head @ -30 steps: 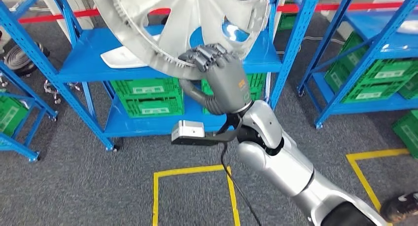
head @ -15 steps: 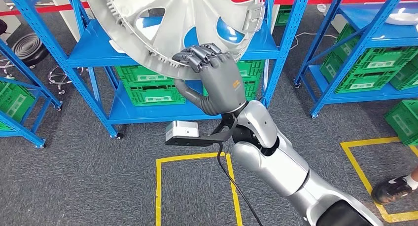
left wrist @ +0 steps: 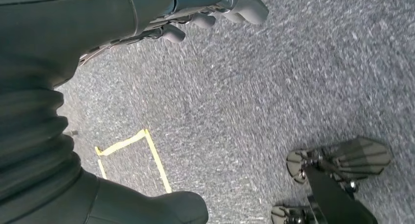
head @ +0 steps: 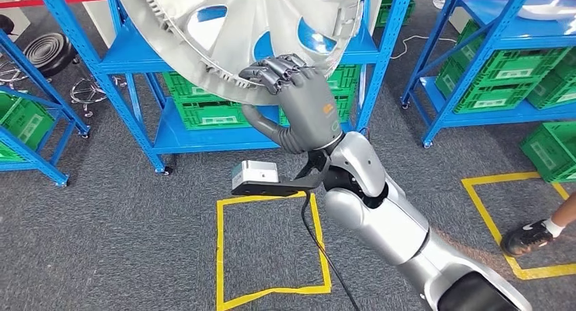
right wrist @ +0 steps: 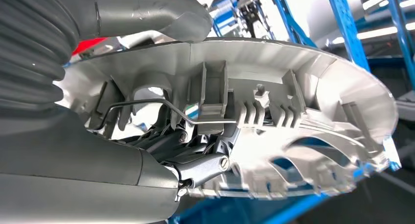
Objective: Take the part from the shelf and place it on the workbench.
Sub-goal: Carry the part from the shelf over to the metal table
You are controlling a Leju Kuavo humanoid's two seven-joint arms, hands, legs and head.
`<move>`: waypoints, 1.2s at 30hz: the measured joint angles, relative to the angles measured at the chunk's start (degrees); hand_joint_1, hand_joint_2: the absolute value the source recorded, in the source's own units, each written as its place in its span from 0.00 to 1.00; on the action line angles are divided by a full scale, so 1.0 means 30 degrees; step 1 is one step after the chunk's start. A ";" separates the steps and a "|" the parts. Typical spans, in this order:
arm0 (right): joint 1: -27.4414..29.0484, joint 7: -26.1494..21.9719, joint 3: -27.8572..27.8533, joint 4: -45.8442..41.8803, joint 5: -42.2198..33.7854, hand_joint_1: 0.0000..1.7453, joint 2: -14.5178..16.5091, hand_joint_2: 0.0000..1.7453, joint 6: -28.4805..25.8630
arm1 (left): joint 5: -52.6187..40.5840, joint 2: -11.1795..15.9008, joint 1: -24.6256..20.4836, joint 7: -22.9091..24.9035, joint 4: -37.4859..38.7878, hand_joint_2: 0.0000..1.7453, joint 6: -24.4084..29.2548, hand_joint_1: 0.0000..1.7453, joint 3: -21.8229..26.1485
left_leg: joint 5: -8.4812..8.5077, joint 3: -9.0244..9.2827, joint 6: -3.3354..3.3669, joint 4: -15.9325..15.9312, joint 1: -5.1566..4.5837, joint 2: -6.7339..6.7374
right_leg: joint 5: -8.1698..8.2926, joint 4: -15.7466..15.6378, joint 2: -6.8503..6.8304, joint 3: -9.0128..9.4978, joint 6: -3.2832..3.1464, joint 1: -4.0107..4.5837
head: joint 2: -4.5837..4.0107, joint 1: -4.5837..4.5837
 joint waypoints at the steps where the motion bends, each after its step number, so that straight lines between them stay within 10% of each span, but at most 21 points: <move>1: -0.0007 -0.0073 0.0007 0.0024 -0.0002 1.00 0.0005 1.00 -0.0047 | 0.0018 0.0007 0.0023 0.0000 0.0007 1.00 0.0000 0.00 0.0015 | -0.0337 -0.0144 -0.0110 0.0185 0.0005 -0.0019 | 0.0275 -0.0093 -0.0025 -0.0176 -0.0111 -0.0072 | 0.0000 -0.0009; 5: 0.0047 -0.0113 0.0033 0.0109 0.0031 1.00 0.0025 1.00 -0.0184 | 0.0042 0.0025 0.0074 -0.0046 0.0038 1.00 0.0016 0.00 0.0027 | -0.3617 -0.1056 -0.0564 0.4089 0.0212 -0.0060 | 0.1328 -0.0145 -0.0077 -0.1243 -0.0263 -0.0236 | 0.0000 -0.0110; 7: 0.0129 -0.0075 0.0045 0.0195 0.0073 1.00 0.0025 1.00 -0.0188 | 0.0042 0.0044 0.0076 -0.0053 0.0038 1.00 0.0033 0.00 0.0035 | -0.3571 -0.0866 -0.0760 0.5466 0.0308 -0.0058 | 0.1778 0.0011 -0.0097 -0.1952 -0.0157 -0.0298 | 0.0000 -0.0110; 9: 0.0176 -0.0041 0.0051 0.0264 0.0128 1.00 0.0025 1.00 -0.0181 | 0.0038 0.0051 0.0059 -0.0053 0.0033 1.00 0.0036 0.00 0.0038 | -0.2698 0.0551 -0.0921 0.4332 0.0425 -0.0057 | 0.2151 0.0309 -0.0102 -0.2696 0.0025 -0.0413 | 0.0000 -0.0113; 12: 0.0181 0.0000 0.0031 0.0282 0.0173 1.00 0.0055 1.00 -0.0186 | 0.0007 0.0027 -0.0020 -0.0053 -0.0002 1.00 0.0046 0.00 0.0038 | -0.3321 0.3065 -0.0776 0.0846 0.0391 -0.0133 | 0.2600 0.0724 -0.0102 -0.3450 0.0395 -0.0454 | 0.0000 -0.0113; 15: 0.0203 0.0005 0.0016 0.0328 0.0182 1.00 0.0073 1.00 -0.0193 | -0.0009 0.0014 0.0015 -0.0043 -0.0016 1.00 0.0058 0.00 0.0040 | -0.3334 0.3024 -0.0129 0.0217 0.0264 -0.0148 | 0.3067 0.0695 -0.0102 -0.3693 0.0742 -0.0507 | 0.0000 -0.0102; 21: 0.0211 -0.0091 0.0022 0.0625 0.0361 1.00 0.0058 1.00 -0.0181 | 0.0033 0.0013 0.0080 -0.0115 -0.0013 1.00 0.0102 0.00 0.0171 | -0.1955 0.1499 0.0460 0.0201 0.0296 -0.0022 | -0.0978 0.5780 0.0003 -0.4966 0.1191 -0.0594 | 0.0000 -0.0050; 23: 0.0217 -0.0111 0.0027 0.0763 0.0455 1.00 0.0046 1.00 -0.0188 | 0.0055 0.0009 0.0114 -0.0164 -0.0009 1.00 0.0118 0.00 0.0193 | -0.1478 0.0860 0.0419 0.0232 0.0283 -0.0024 | -0.0553 0.6000 0.0011 -0.4235 0.1113 -0.0572 | 0.0000 -0.0048; 25: 0.0198 -0.0120 0.0029 0.0838 0.0525 1.00 0.0042 1.00 -0.0195 | 0.0060 -0.0015 0.0142 -0.0213 -0.0007 1.00 0.0115 0.00 0.0204 | -0.1032 0.0325 0.0313 0.0257 0.0274 -0.0033 | 0.0113 0.3846 0.0026 -0.2256 0.0896 -0.0506 | 0.0000 -0.0048; 28: 0.0122 -0.0111 0.0027 0.0872 0.0594 1.00 0.0047 1.00 -0.0192 | -0.0029 -0.0057 0.0151 -0.0406 -0.0013 1.00 0.0087 0.00 0.0219 | -0.0501 -0.0040 0.0000 0.0189 0.0255 -0.0024 | -0.0469 0.0471 0.0040 0.0029 0.0566 -0.0298 | 0.0000 -0.0044; 31: 0.0095 -0.0109 0.0027 0.0909 0.0712 1.00 0.0042 1.00 -0.0170 | -0.0129 -0.0049 0.0180 -0.0539 -0.0007 1.00 0.0095 0.00 0.0220 | -0.0265 -0.0182 -0.0378 0.0074 0.0316 -0.0016 | -0.0179 0.0052 0.0010 -0.0093 0.0195 -0.0303 | 0.0000 0.0000; 36: 0.0039 -0.0117 0.0067 0.0932 0.0838 1.00 0.0040 1.00 -0.0101 | -0.0253 -0.0073 0.0268 -0.0603 0.0024 1.00 0.0095 0.00 0.0220 | -0.3304 -0.1552 -0.0746 0.4664 0.0379 -0.0035 | 0.0510 0.0029 -0.0092 -0.0703 -0.0229 -0.0363 | 0.0003 -0.0115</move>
